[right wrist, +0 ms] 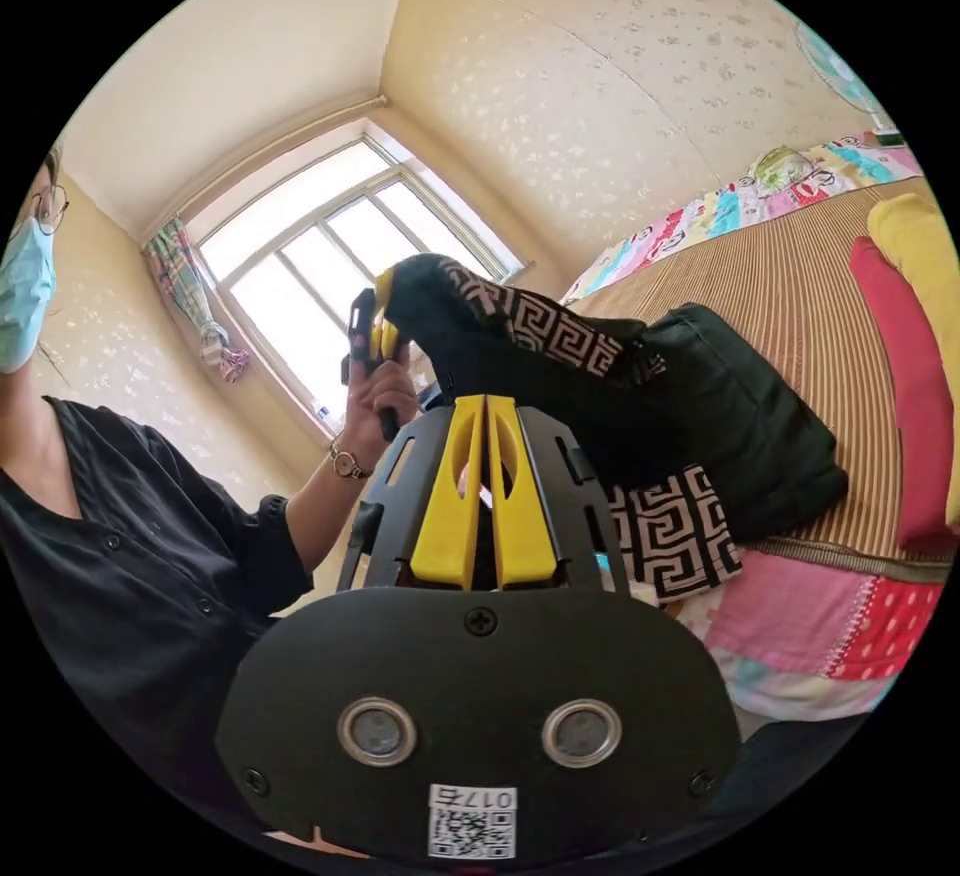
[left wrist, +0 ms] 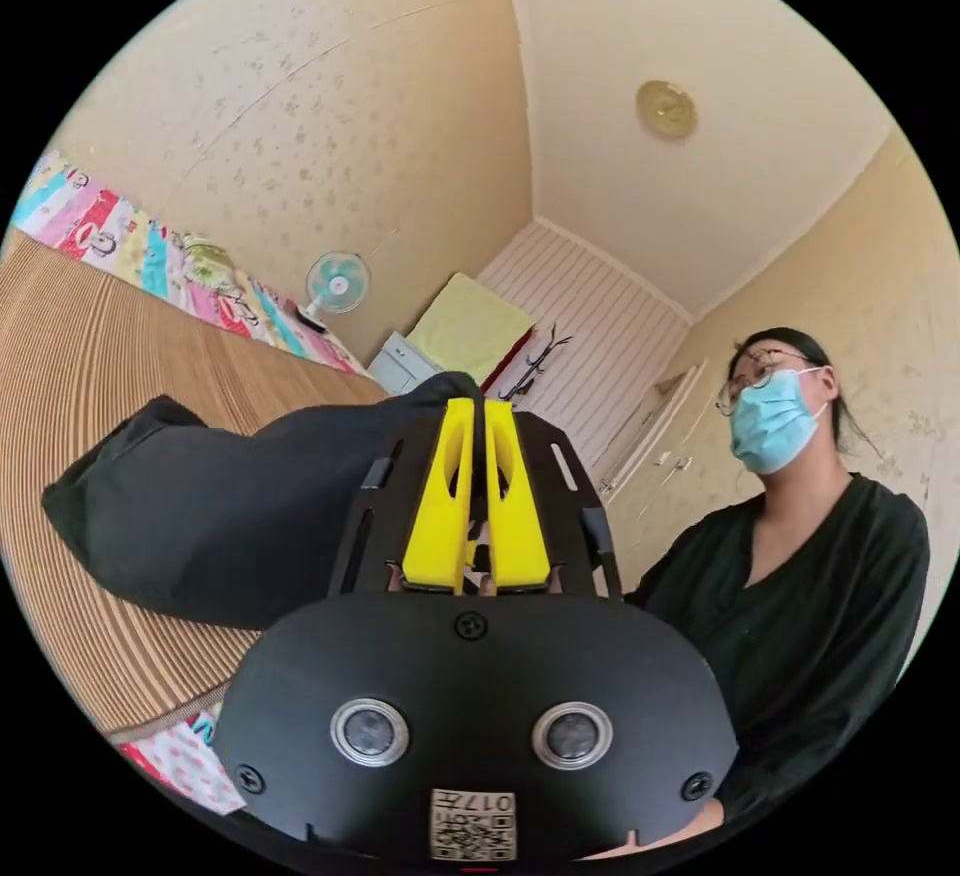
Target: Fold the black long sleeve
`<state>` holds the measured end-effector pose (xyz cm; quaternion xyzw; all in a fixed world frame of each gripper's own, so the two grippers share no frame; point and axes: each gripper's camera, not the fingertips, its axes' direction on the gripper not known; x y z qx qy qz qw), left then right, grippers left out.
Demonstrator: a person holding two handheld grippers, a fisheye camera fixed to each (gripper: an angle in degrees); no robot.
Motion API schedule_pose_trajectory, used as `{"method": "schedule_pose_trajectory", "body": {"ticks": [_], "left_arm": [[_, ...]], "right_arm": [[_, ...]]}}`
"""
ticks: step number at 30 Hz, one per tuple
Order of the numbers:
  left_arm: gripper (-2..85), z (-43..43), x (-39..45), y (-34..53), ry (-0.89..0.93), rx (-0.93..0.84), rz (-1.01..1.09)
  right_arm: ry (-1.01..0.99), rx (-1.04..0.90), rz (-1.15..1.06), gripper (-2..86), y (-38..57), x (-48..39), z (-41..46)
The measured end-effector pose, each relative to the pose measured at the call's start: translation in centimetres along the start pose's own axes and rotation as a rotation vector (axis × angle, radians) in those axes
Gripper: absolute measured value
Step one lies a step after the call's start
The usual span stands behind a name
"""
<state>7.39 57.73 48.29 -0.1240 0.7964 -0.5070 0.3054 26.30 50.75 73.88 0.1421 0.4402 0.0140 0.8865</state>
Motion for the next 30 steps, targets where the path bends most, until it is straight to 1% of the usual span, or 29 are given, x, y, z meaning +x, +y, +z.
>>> {"method": "schedule_pose_trajectory", "body": {"ticks": [2, 7, 9, 10, 12, 15, 20, 22, 24, 25, 26, 28, 30], "left_arm": [[-0.8, -1.7, 1.4, -1.8, 0.069, 0.007, 0.061], [-0.8, -3.6, 5.7, -6.2, 0.26, -0.063, 0.234], [-0.8, -4.0, 7.2, -7.8, 0.426, -0.039, 0.295], [-0.8, -4.1, 7.4, -8.1, 0.468, -0.023, 0.302], [-0.9, -4.2, 7.6, -9.1, 0.61, 0.046, 0.287], [-0.9, -3.7, 8.1, -9.6, 0.706, 0.095, 0.259], [-0.9, -2.7, 10.2, -9.5, 0.828, 0.133, 0.246], [-0.9, -2.3, 11.4, -9.4, 0.859, 0.137, 0.249], [-0.9, -1.9, 13.0, -9.3, 0.866, 0.137, 0.253], [-0.9, -1.8, 13.3, -9.3, 0.864, 0.138, 0.252], [-0.9, -1.6, 14.0, -9.3, 0.867, 0.139, 0.252], [-0.9, -1.4, 14.8, -9.3, 0.885, 0.139, 0.253], [-0.9, -1.2, 15.7, -9.3, 0.906, 0.146, 0.257]], "right_arm": [[0.027, 0.028, -0.024, 0.4, 0.1, -0.7, -1.3], [0.022, 0.098, -0.048, 0.3, 0.3, -2.0, -3.3], [0.031, 0.116, -0.06, 0.3, 0.2, -2.8, -3.8], [0.039, 0.125, -0.072, 0.4, 0.2, -3.3, -4.0], [0.058, 0.132, -0.094, 0.6, 0.1, -4.3, -4.1], [0.115, 0.121, -0.144, 1.3, 0.2, -6.2, -3.4], [0.201, 0.001, -0.266, 4.9, 1.5, -9.6, 0.4], [0.232, -0.018, -0.32, 6.6, 2.3, -11.0, 1.6], [0.21, -0.048, -0.402, 8.0, 3.1, -12.7, 2.8], [0.168, -0.069, -0.463, 8.8, 3.6, -14.1, 3.4], [0.131, -0.08, -0.513, 9.0, 4.0, -15.4, 3.9], [0.123, -0.075, -0.555, 8.6, 4.6, -17.0, 4.6], [0.183, -0.049, -0.546, 6.8, 4.8, -18.0, 5.2]]}}
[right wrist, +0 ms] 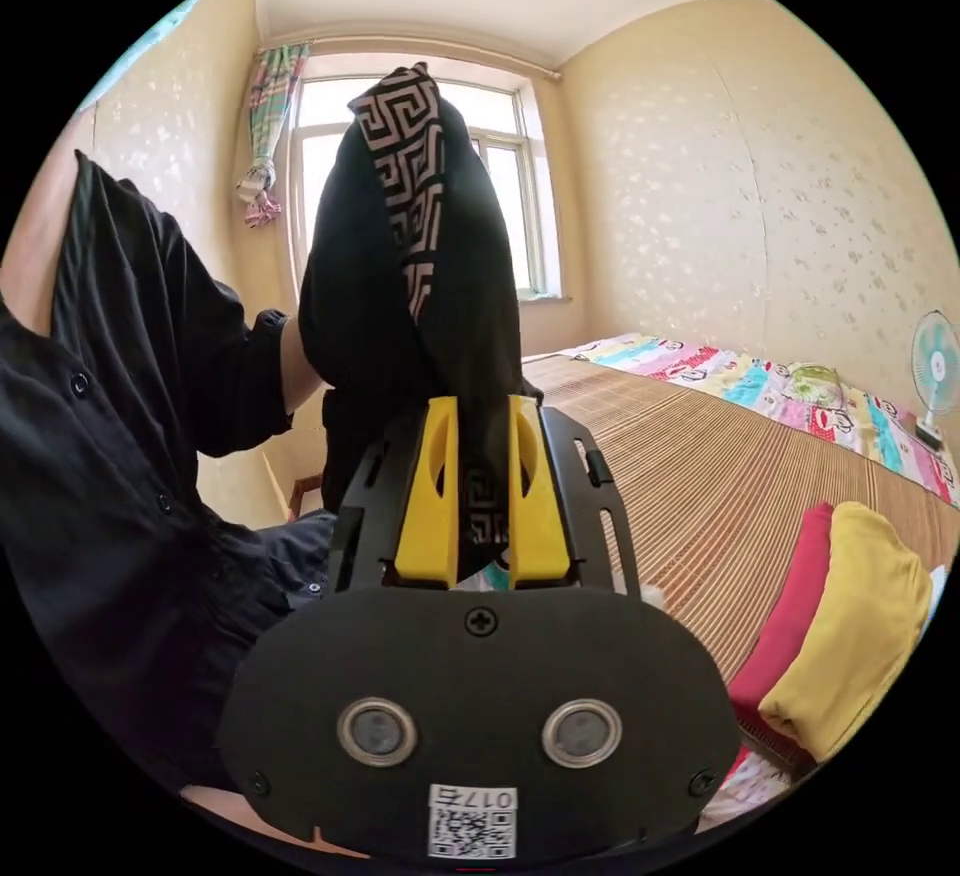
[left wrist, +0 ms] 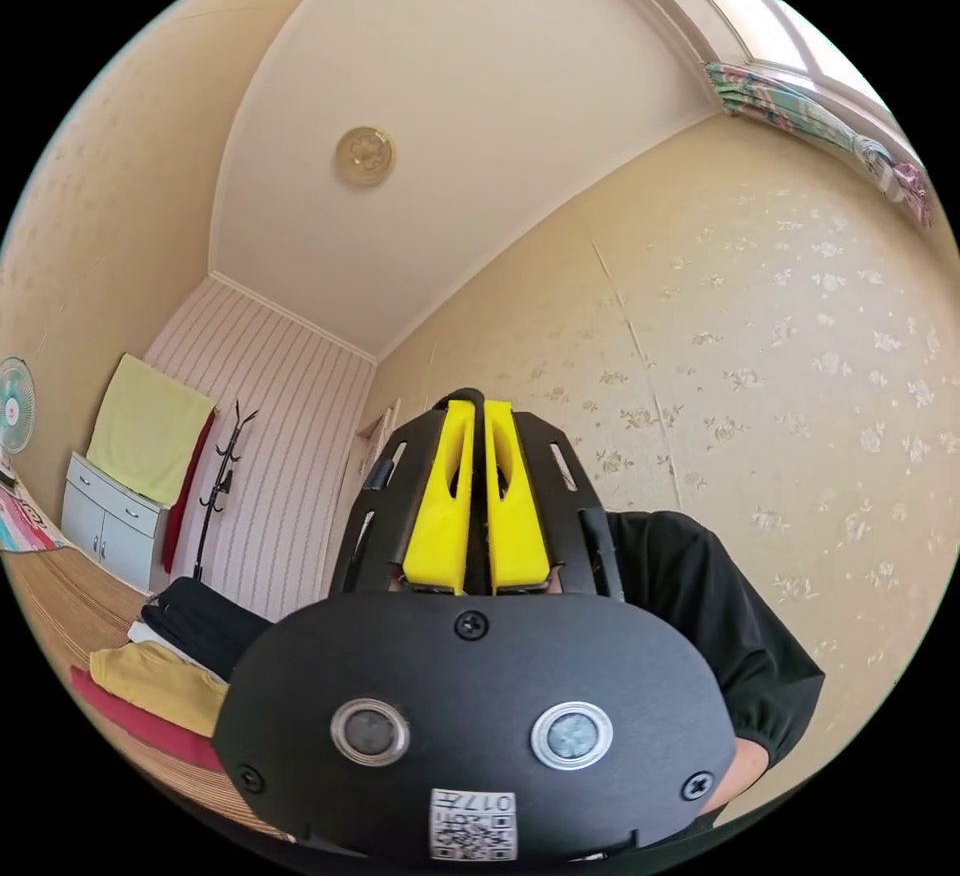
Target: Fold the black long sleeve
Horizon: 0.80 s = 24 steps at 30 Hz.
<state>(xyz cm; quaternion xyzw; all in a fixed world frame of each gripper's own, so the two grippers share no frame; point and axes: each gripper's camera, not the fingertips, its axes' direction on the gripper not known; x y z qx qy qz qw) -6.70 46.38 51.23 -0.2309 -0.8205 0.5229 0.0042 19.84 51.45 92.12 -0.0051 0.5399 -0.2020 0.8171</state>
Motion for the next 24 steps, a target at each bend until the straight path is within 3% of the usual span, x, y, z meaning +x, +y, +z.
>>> {"method": "schedule_pose_trajectory", "body": {"ticks": [7, 13, 19, 21, 24], "left_arm": [[-0.8, 0.1, 2.4, -2.5, -0.081, -0.004, 0.013], [-0.8, -0.4, 6.8, -7.6, -0.337, -0.08, 0.011], [-0.9, 0.8, 9.5, -11.9, -0.728, -0.231, -0.13], [-0.9, 1.7, 8.0, -12.9, -0.881, -0.407, -0.3], [-0.9, 3.5, 7.2, -13.3, -1.12, -0.511, -0.353]], "right_arm": [[0.241, 0.197, 0.057, 3.0, -4.2, -0.5, -4.7], [0.337, 0.327, -0.019, 2.3, -14.8, -0.9, -11.1], [0.282, 0.4, -0.027, 2.0, -23.5, -3.1, -15.2], [0.253, 0.397, -0.01, 2.0, -25.4, -3.6, -15.6], [0.054, 0.358, 0.067, 1.9, -27.9, -2.0, -15.4]]}}
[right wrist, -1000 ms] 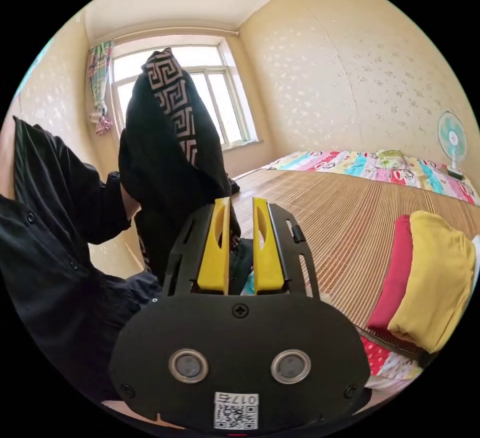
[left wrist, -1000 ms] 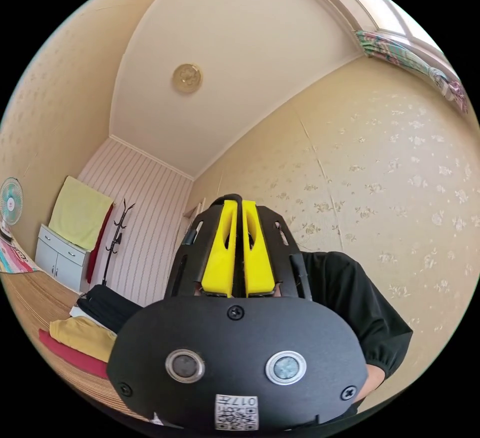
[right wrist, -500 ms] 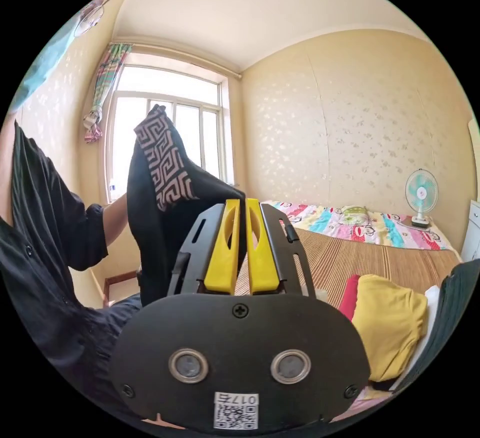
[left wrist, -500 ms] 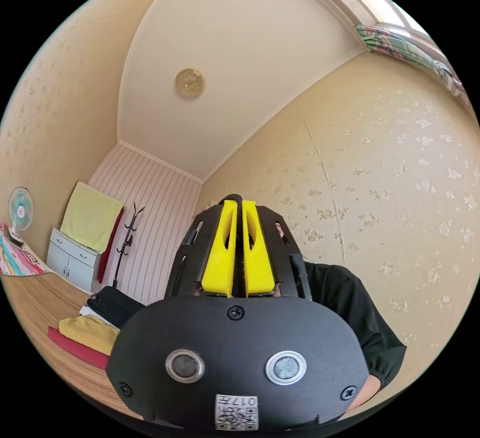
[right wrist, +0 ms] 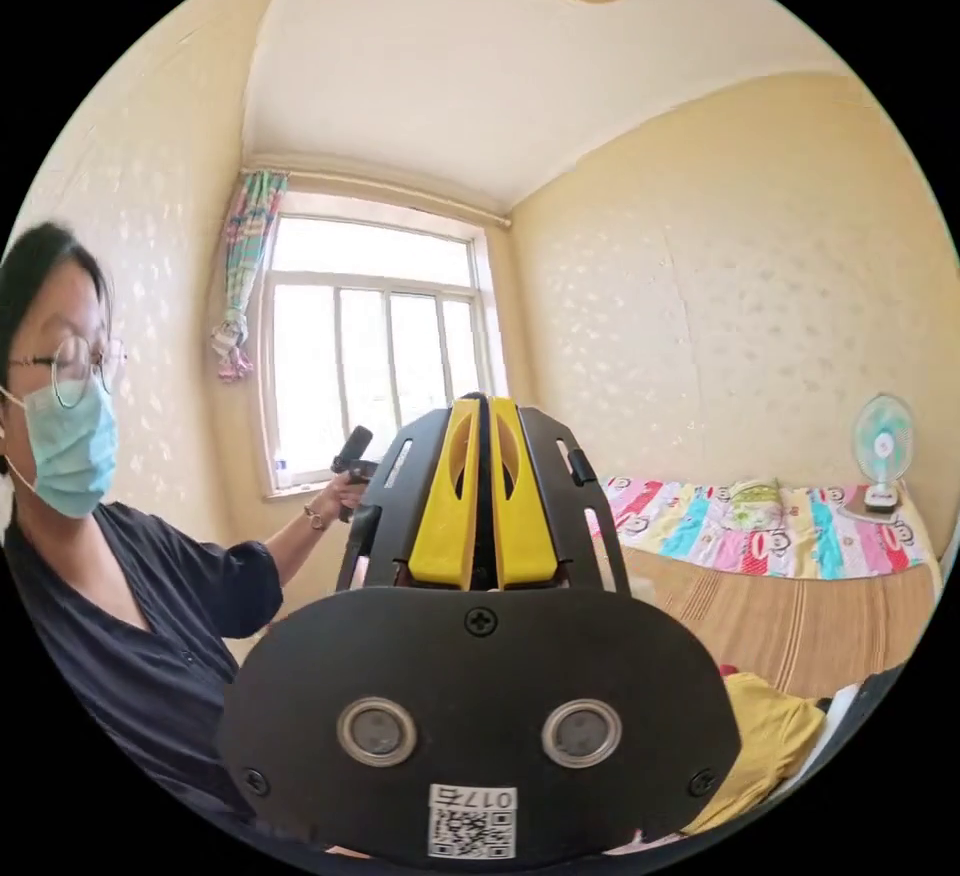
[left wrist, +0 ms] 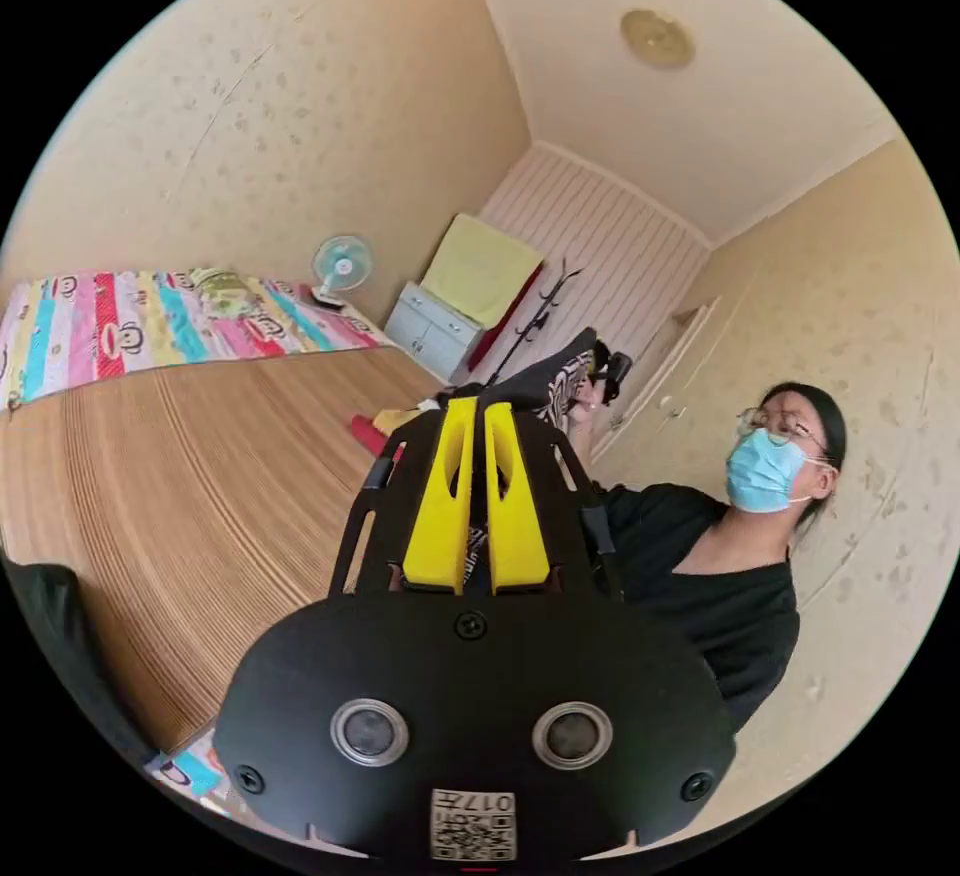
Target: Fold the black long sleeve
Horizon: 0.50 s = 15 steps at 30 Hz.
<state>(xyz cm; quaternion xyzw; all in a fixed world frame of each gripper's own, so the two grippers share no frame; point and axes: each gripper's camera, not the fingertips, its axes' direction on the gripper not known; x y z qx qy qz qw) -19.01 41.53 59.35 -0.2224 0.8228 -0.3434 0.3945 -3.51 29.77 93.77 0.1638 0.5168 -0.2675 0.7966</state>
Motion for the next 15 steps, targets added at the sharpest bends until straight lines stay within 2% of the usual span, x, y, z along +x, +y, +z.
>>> {"method": "schedule_pose_trajectory", "body": {"ticks": [2, 3, 5, 6, 7, 8, 9, 10, 11, 12, 15], "left_arm": [[-0.9, 0.1, 3.3, 0.0, 0.076, 0.081, 0.149], [-0.9, -0.2, 6.1, 0.4, 0.146, 0.16, 0.29], [-0.8, -0.6, 8.7, 0.9, 0.249, 0.277, 0.433], [-0.8, -0.7, 9.0, 0.2, 0.306, 0.327, 0.465], [-0.8, -0.6, 8.8, -0.4, 0.314, 0.337, 0.46], [-0.8, 0.0, 7.3, -2.3, 0.254, 0.337, 0.372], [-0.8, 1.1, 4.8, -4.7, 0.089, 0.294, 0.213], [-0.8, 1.9, 3.3, -5.8, -0.019, 0.257, 0.131], [-0.8, 3.7, 0.3, -7.5, -0.212, 0.182, -0.003], [-0.8, 5.2, -2.4, -8.4, -0.269, 0.14, -0.095], [-0.9, 6.7, -5.3, -8.1, -0.109, 0.188, -0.118]], "right_arm": [[-0.229, 0.013, 0.071, 1.8, -0.7, 1.4, 0.0], [-0.287, 0.04, 0.083, 1.8, -0.8, 1.7, -0.3], [-0.458, 0.168, 0.101, 1.6, -0.7, 2.9, -1.8], [-0.476, 0.181, 0.097, 1.6, -0.8, 3.2, -1.9], [-0.455, 0.166, 0.09, 1.6, -1.2, 4.0, -1.5], [-0.326, 0.086, 0.104, 1.6, -1.9, 4.9, 0.0], [-0.23, 0.025, 0.118, 1.6, -2.2, 5.4, 1.1], [-0.017, -0.111, 0.161, 1.5, -2.6, 6.9, 4.1], [0.144, -0.21, 0.206, 1.5, -2.3, 8.8, 7.0], [0.179, -0.243, 0.218, 1.5, -2.0, 9.6, 8.4], [0.05, -0.302, 0.287, 1.4, -0.1, 12.3, 12.8]]}}
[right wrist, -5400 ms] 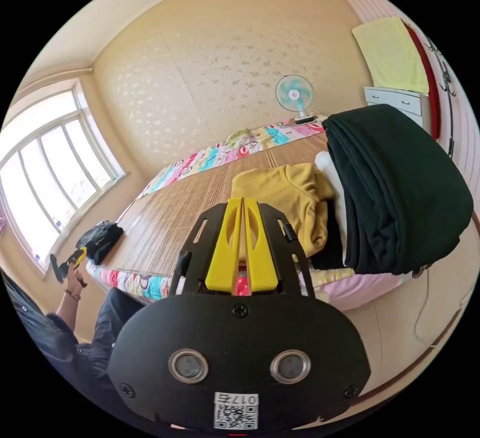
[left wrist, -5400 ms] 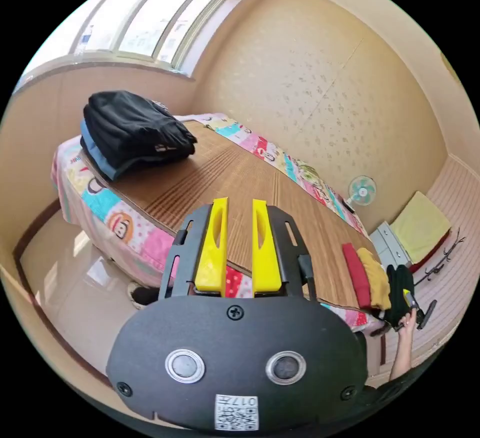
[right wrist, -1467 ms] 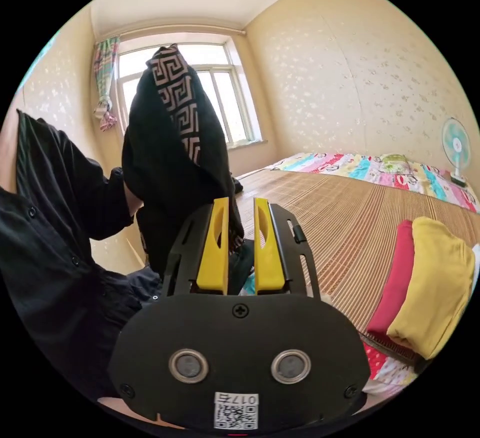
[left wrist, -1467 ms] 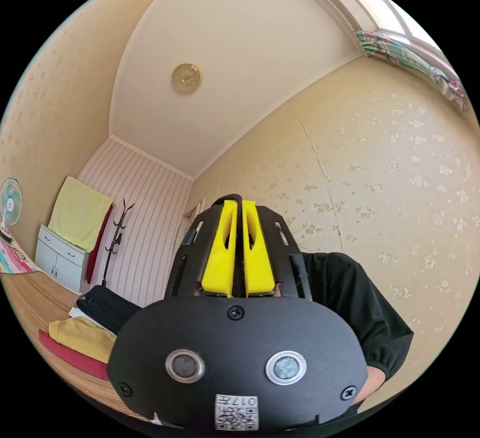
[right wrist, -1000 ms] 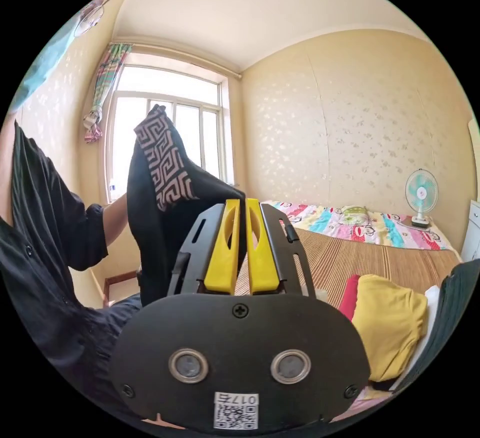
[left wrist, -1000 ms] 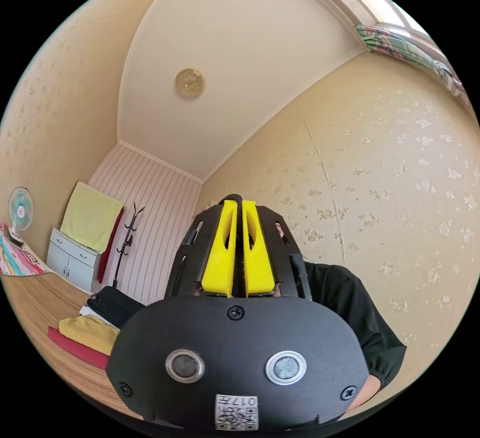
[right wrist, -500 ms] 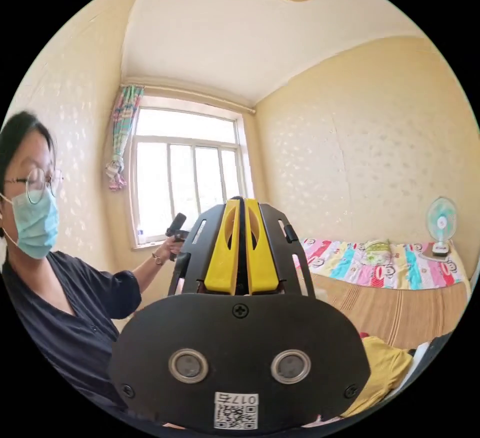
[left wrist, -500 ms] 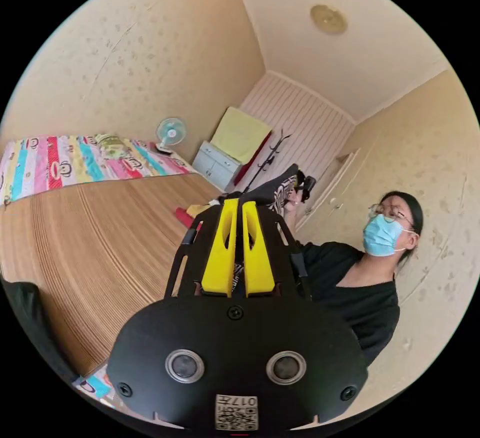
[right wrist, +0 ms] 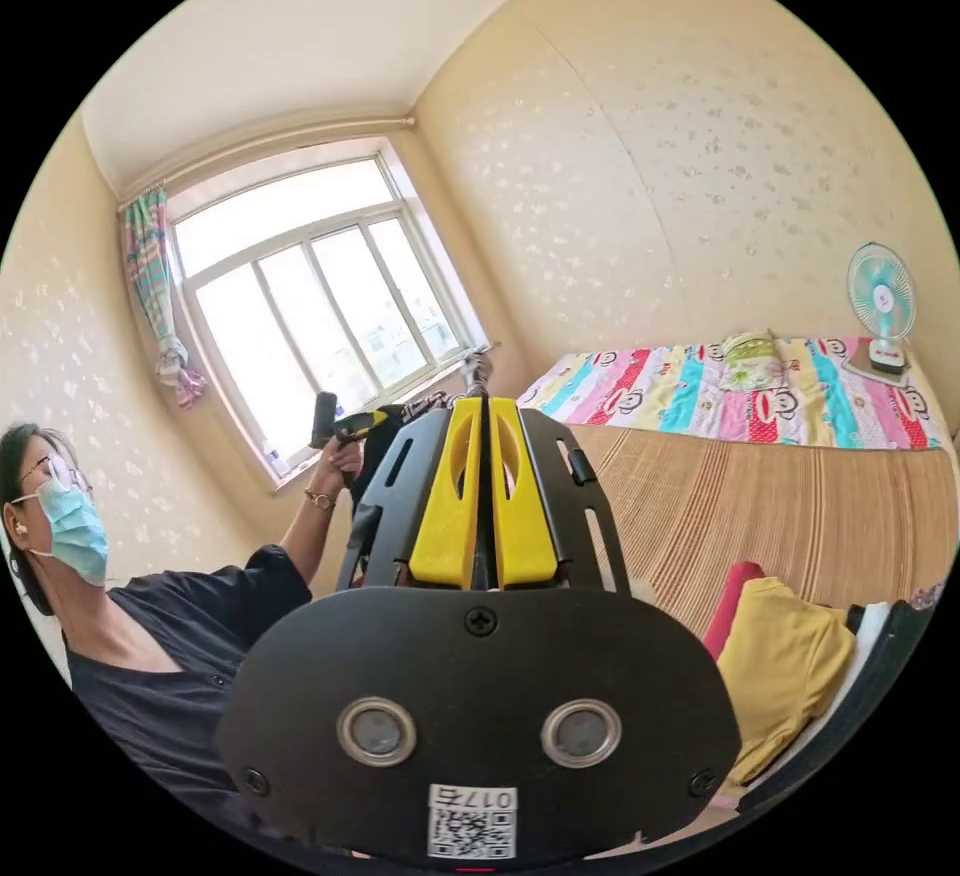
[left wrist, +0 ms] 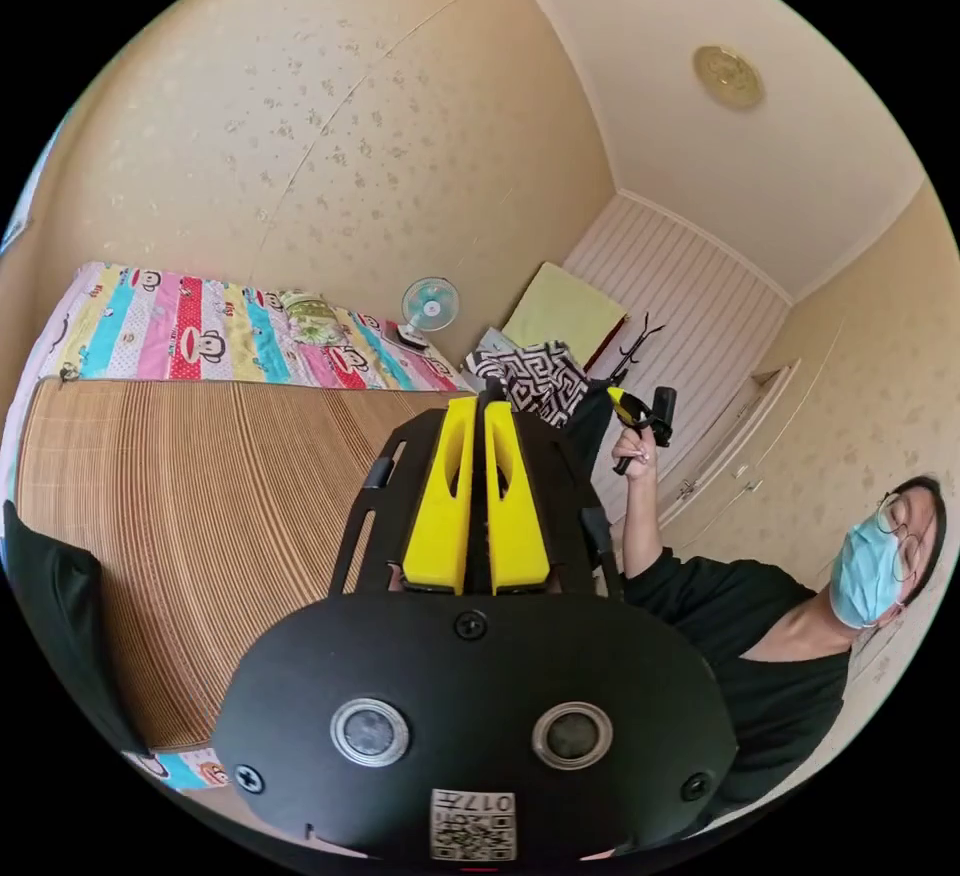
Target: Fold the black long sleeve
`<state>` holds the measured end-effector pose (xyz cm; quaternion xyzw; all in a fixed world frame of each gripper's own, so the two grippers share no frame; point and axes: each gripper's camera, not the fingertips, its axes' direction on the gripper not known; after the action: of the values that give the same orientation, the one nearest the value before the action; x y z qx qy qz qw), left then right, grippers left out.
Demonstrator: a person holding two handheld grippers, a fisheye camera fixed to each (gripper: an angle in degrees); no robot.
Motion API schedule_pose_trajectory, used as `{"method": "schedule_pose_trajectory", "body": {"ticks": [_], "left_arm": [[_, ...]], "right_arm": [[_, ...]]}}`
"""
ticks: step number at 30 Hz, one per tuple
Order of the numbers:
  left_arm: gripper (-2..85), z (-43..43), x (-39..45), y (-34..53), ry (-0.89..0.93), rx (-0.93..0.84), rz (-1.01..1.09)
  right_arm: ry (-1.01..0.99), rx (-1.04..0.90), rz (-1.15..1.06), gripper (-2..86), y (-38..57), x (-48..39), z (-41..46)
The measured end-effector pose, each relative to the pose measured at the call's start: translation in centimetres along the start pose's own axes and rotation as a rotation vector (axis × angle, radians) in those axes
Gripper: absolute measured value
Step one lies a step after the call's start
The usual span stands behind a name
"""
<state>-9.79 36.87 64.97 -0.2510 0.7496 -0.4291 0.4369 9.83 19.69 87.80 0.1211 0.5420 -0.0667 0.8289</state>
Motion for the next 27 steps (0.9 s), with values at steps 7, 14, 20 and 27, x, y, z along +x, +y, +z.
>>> {"method": "schedule_pose_trajectory", "body": {"ticks": [7, 14, 20, 27], "left_arm": [[-0.9, -3.2, 4.5, 4.5, -0.062, 0.212, 0.148], [-0.7, -3.5, 9.4, -2.6, -0.198, 0.305, 0.245], [0.7, 6.9, -6.2, -21.8, -0.307, -0.01, 0.025], [8.8, 21.3, -34.7, -22.6, -0.644, -0.289, -0.291]], "right_arm": [[-0.12, 0.068, -0.1, 1.2, 2.5, 0.9, 1.5], [-0.096, 0.155, -0.115, 1.2, -1.0, 2.3, 3.7], [0.132, -0.056, 0.076, 1.4, -11.7, 14.7, 17.1], [0.663, -0.246, 0.121, 2.2, -11.3, 33.2, 41.6]]}}
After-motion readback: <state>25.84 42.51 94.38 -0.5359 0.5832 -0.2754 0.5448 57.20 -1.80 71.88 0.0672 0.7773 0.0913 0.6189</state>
